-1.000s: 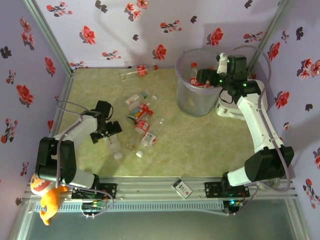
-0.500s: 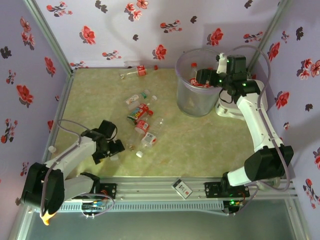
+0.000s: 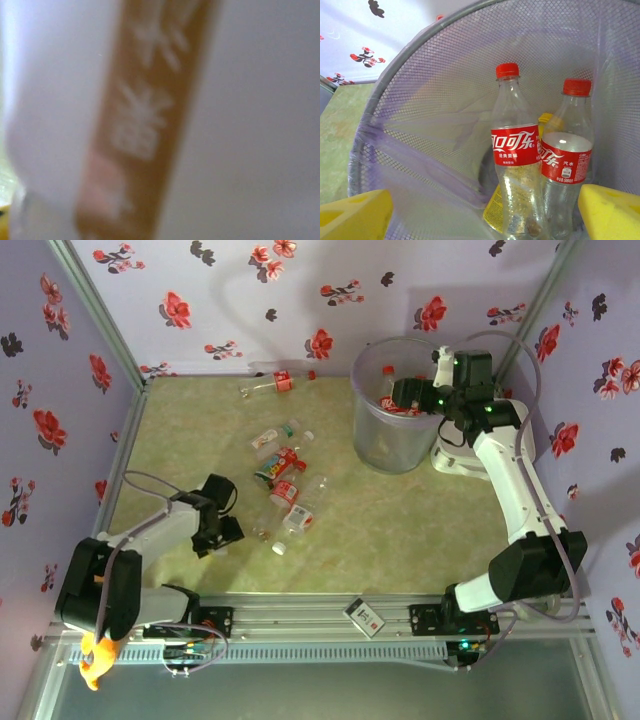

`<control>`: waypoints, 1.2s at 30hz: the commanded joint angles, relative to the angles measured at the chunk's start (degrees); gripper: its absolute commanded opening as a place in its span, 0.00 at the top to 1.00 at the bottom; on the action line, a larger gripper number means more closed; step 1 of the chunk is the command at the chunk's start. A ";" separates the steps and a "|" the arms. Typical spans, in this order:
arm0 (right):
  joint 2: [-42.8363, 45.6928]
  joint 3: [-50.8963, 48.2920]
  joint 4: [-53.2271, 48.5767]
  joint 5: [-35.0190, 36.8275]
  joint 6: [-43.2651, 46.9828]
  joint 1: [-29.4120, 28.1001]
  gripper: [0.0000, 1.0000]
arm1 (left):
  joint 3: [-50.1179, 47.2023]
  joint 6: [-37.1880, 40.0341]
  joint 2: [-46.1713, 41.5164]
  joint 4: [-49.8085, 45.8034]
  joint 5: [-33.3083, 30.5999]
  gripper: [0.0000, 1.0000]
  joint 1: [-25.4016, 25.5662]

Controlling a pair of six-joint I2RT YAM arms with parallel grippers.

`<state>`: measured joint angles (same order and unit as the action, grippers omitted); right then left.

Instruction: Put the plastic bottles in the bin

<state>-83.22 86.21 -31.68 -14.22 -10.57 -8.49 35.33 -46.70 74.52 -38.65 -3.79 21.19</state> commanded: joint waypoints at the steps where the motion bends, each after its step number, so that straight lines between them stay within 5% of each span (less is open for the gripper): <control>1: 2.07 0.35 -2.32 0.53 -1.06 -0.11 0.04 | 1.65 2.35 1.06 1.10 -1.40 0.42 -0.34; 14: 5.04 1.89 -5.30 5.72 -2.39 -8.83 0.04 | 5.67 9.60 -4.70 3.24 -1.33 0.66 -0.80; 21: 7.92 1.88 -2.22 4.20 -6.64 -15.24 0.05 | 9.60 16.60 -12.84 13.28 3.66 1.00 -0.55; 28: 4.33 1.41 6.10 -2.56 -13.00 -23.29 0.06 | 8.62 19.06 -13.26 35.11 16.46 1.00 3.39; 36: -4.29 1.06 16.64 -7.61 -21.39 -28.39 0.06 | 9.40 22.38 -6.45 44.66 21.18 1.00 10.61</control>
<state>-85.47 86.87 -21.06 -18.63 -27.42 -35.70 43.99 -27.42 66.63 -1.02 13.32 30.15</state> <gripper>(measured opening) 0.941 0.534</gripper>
